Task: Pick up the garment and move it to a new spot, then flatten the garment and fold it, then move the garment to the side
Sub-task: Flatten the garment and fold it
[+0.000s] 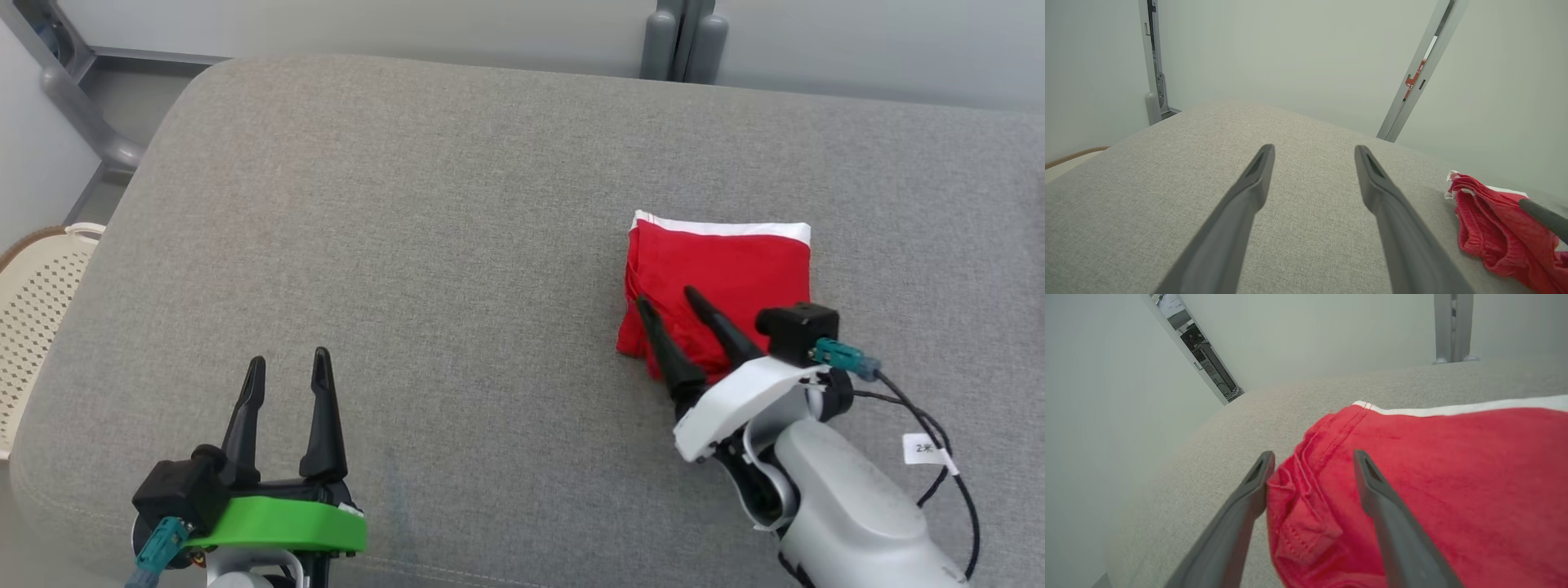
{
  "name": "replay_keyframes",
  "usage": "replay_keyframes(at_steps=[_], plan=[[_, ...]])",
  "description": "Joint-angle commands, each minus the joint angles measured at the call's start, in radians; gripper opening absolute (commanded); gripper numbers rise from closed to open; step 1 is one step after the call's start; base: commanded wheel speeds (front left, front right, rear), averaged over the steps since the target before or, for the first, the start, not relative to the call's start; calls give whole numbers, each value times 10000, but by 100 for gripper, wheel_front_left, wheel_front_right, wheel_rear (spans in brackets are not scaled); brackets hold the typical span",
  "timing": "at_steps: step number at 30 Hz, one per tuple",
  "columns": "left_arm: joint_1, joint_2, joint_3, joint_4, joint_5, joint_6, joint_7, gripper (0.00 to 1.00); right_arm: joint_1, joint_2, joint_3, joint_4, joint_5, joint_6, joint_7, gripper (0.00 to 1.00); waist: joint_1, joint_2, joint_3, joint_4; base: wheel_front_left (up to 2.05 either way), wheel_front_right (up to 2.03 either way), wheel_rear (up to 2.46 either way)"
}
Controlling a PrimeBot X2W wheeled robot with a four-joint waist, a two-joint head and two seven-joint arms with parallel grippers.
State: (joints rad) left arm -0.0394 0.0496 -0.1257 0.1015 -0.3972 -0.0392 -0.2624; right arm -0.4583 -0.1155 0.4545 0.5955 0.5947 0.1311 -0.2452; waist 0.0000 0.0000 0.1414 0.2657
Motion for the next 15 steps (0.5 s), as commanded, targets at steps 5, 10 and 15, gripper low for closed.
replay_keyframes(at_steps=[5, 10, 15], plan=[[38, 24, 91, 2, 83, -15, -28, 100, 309, -837, -873, -533, -44, -11, -179, 100, 0, 0, -115, -183, 0, 0, 0], [-32, 26, 84, 17, 107, -53, -28, 100, 488, -1416, -1829, -704, -197, -9, -190, 100, 0, 0, -85, -228, 0, 0, 0], [-167, 24, 55, 39, 152, -109, -28, 100, 611, -1502, -2018, -448, -533, -9, -198, 0, 0, 0, 19, -149, 0, 0, 0]])
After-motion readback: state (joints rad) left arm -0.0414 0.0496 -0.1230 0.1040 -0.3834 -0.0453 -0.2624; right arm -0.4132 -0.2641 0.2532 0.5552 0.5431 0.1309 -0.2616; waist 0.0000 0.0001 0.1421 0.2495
